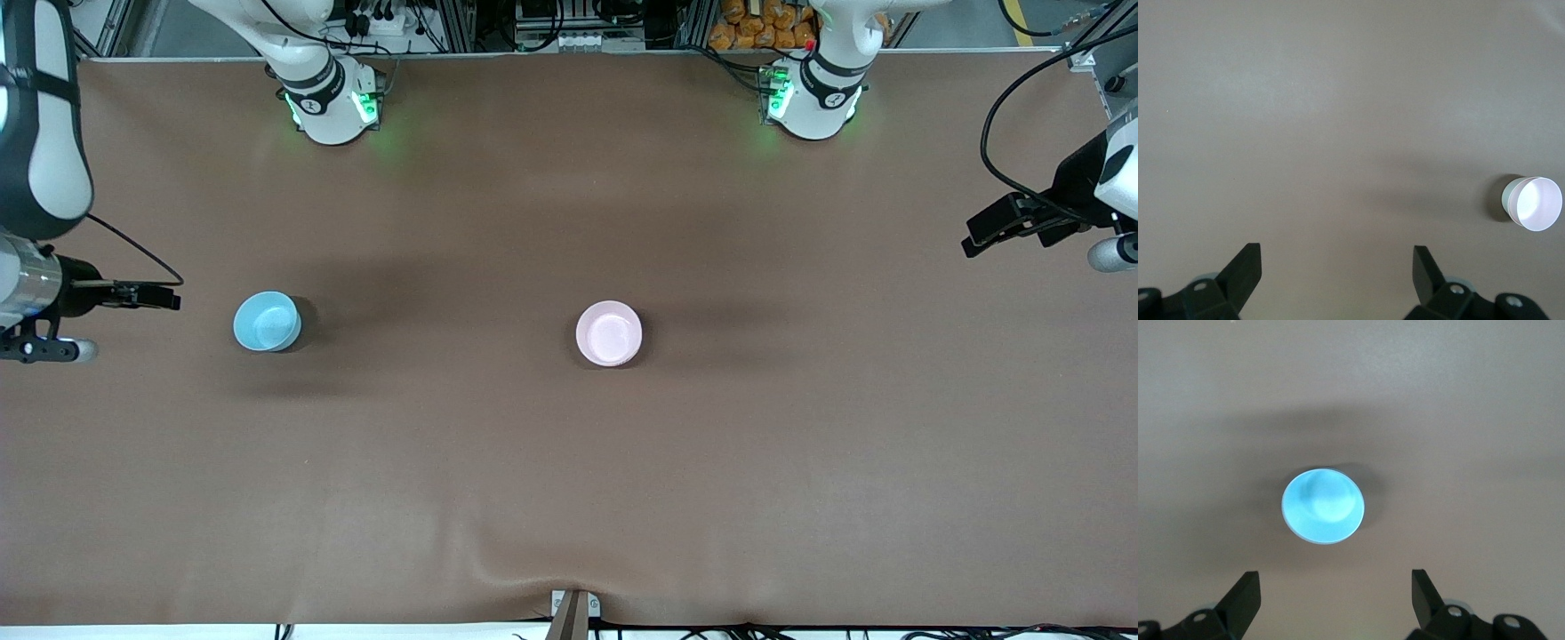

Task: Stack pink and blue bowls on white bowl
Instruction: 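Reach the right gripper down and grasp the light blue bowl rim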

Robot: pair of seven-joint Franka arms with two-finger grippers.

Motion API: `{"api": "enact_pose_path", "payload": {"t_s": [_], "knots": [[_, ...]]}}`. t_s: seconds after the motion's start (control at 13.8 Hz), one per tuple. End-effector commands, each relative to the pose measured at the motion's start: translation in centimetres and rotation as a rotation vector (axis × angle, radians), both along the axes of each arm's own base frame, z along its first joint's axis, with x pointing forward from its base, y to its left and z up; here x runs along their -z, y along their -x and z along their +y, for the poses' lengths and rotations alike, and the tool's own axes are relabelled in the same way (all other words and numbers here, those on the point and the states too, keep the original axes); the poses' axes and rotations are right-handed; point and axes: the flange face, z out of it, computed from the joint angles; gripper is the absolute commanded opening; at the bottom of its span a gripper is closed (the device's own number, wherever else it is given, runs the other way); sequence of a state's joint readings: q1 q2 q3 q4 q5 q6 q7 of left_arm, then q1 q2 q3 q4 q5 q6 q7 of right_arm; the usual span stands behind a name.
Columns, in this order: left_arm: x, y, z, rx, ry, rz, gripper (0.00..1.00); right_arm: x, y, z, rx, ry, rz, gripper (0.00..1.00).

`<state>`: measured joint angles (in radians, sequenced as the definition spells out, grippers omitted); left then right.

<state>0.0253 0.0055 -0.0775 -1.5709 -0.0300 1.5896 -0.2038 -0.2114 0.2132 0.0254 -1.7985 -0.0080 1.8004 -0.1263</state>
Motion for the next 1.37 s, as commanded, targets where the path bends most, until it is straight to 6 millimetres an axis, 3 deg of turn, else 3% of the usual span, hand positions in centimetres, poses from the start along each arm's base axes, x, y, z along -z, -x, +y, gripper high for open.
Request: {"api": "enact_pose_path", "payload": {"t_s": [0.0, 0.22, 0.36, 0.58, 0.94, 1.09, 1.3], "knots": [[-0.2, 0.8, -0.1, 0.017, 0.016, 0.009, 1.00, 5.9, 2.8, 0.3, -0.031, -0.005, -0.029, 1.00], [-0.1, 0.6, 0.1, 0.015, 0.013, 0.004, 1.00, 11.1, 4.7, 0.6, -0.062, -0.002, -0.075, 0.98], [-0.6, 0.9, 0.1, 0.015, 0.011, -0.001, 1.00, 13.9, 5.8, 0.0, -0.103, -0.004, -0.108, 0.82], [-1.0, 1.5, 0.4, 0.010, 0.010, 0.010, 1.00, 17.4, 6.1, -2.1, -0.140, -0.015, -0.121, 0.75], [-1.0, 1.5, 0.5, 0.007, 0.011, 0.009, 1.00, 20.1, 6.3, -2.1, -0.100, -0.047, -0.109, 0.58], [-1.0, 1.5, 1.4, -0.008, 0.011, 0.010, 1.00, 20.4, 6.4, -2.2, -0.100, -0.049, -0.105, 0.43], [-0.5, 0.9, 1.6, -0.012, 0.014, 0.007, 1.00, 20.8, 6.5, -2.1, -0.101, -0.051, -0.098, 0.12]]}}
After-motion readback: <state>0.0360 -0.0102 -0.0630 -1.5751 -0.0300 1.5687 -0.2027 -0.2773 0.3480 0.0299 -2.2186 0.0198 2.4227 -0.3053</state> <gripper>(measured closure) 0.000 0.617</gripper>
